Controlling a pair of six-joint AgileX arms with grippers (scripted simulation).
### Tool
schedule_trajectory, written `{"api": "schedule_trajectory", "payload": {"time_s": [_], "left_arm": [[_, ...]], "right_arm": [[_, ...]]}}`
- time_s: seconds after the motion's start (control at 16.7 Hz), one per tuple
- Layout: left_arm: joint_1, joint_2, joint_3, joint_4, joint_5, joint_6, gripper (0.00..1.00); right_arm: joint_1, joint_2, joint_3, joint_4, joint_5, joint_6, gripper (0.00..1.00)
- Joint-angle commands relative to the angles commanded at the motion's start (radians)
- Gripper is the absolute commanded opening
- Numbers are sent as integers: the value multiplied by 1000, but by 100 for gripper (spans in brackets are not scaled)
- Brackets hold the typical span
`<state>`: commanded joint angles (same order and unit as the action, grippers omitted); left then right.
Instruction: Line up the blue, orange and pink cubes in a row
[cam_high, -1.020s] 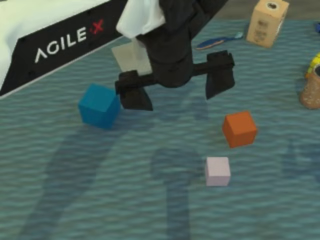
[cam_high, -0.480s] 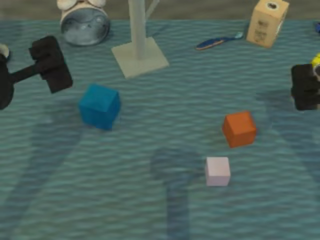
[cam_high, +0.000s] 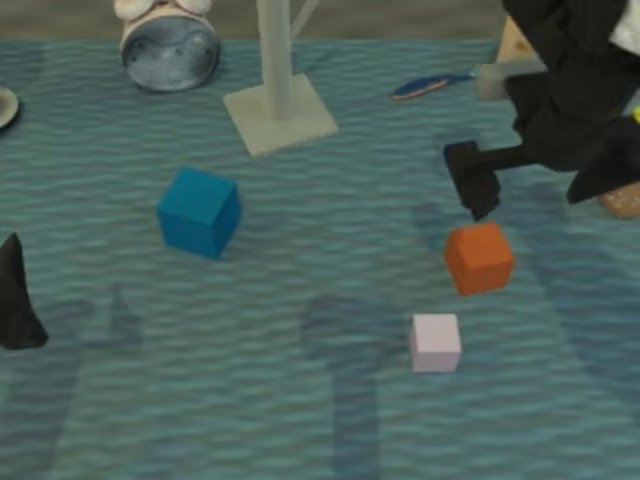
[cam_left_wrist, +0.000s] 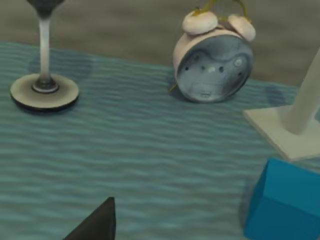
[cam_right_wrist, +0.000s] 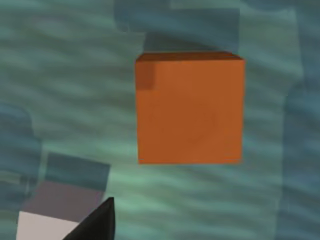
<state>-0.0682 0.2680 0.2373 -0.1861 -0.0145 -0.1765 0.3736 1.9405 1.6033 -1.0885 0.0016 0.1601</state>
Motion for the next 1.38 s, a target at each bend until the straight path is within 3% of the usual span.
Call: {"api": "schedule_trajectory", "payload": {"time_s": [0.36, 0.78, 1.38], "left_arm": [[85, -259, -230, 180, 14, 170, 100], [88, -268, -237, 186, 14, 177, 100], [88, -268, -237, 186, 14, 177, 100]], "right_arm": [[46, 226, 206, -122, 1, 19, 100], [43, 235, 211, -123, 1, 19, 100], [49, 330, 6, 180, 2, 23, 100]]}}
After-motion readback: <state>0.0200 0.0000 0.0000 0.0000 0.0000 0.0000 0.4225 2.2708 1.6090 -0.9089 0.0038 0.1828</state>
